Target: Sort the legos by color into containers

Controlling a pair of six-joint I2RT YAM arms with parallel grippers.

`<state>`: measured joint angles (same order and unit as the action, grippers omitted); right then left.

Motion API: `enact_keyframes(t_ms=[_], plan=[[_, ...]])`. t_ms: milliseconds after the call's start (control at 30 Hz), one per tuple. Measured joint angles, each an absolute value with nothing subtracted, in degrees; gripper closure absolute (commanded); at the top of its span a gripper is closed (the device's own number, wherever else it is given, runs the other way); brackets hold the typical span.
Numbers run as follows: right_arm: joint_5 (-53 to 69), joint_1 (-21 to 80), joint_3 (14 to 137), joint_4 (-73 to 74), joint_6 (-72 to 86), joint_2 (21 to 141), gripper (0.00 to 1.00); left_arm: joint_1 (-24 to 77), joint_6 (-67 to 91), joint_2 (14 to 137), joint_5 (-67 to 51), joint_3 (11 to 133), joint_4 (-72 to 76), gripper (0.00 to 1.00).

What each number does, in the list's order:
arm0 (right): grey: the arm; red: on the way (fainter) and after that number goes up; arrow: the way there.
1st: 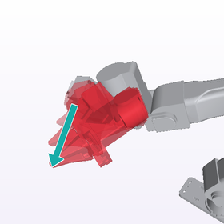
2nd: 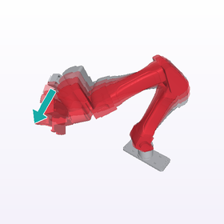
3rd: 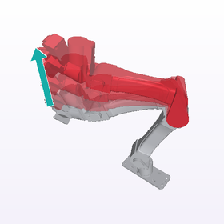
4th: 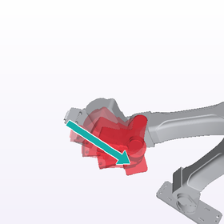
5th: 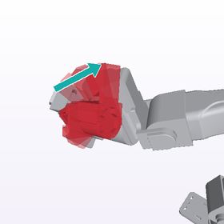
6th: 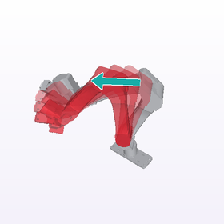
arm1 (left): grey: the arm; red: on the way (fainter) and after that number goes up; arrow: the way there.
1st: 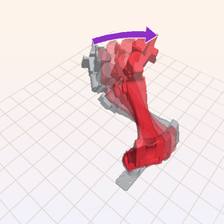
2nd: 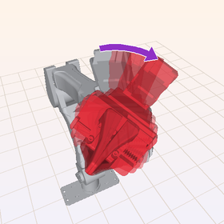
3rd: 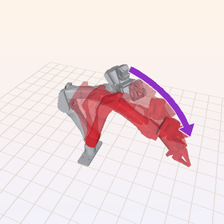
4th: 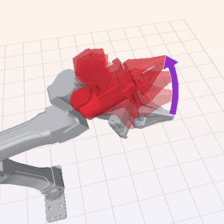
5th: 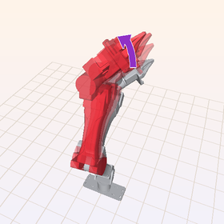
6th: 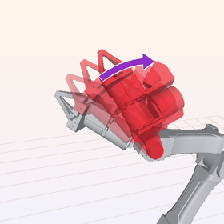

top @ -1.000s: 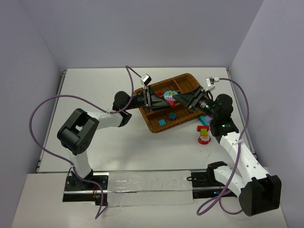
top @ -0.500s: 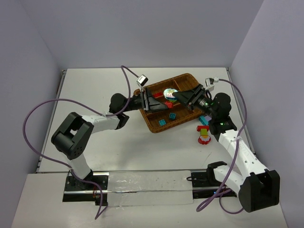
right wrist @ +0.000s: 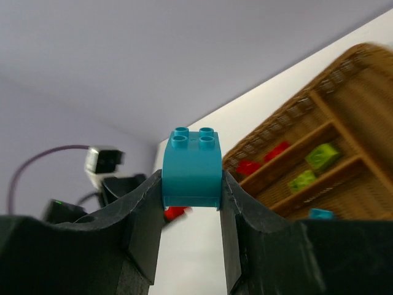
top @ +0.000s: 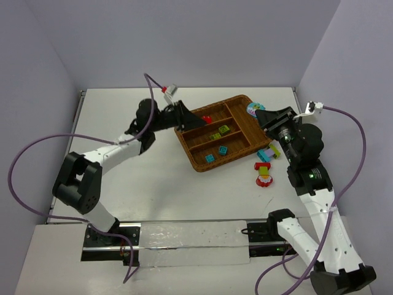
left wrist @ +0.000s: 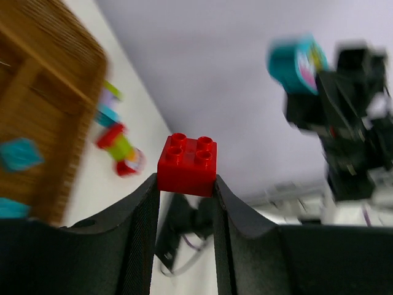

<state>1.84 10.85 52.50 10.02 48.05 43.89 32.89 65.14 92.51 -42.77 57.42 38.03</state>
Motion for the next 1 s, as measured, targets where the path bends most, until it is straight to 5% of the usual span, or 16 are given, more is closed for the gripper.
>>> enact_keyframes(t_ms=[333, 567, 767, 867, 1000], plan=[[-4.34, 10.85, 50.15, 18.66, 40.95, 42.6, 1.0, 27.27, 44.35, 107.53, -22.62, 91.74, -5.36, 1.0], [-4.99, 10.85, 49.5, 20.53, 39.29, 42.54, 1.0, 27.83, 40.59, 117.86, -15.7, 96.42, -17.29, 1.0], [-4.77, 10.85, 49.32, 20.59, 39.08, 42.68, 1.0, 28.65, 39.49, 121.41, -11.97, 99.44, -22.36, 0.69], [-4.12, 10.85, 49.15, 20.63, 39.05, 43.06, 1.0, 29.0, 39.1, 121.86, -11.14, 100.9, -23.0, 0.36], [-2.55, 10.85, 49.17, 20.63, 38.05, 44.92, 1.0, 29.21, 38.31, 121.86, -10.45, 101.6, -23.04, 0.19]])
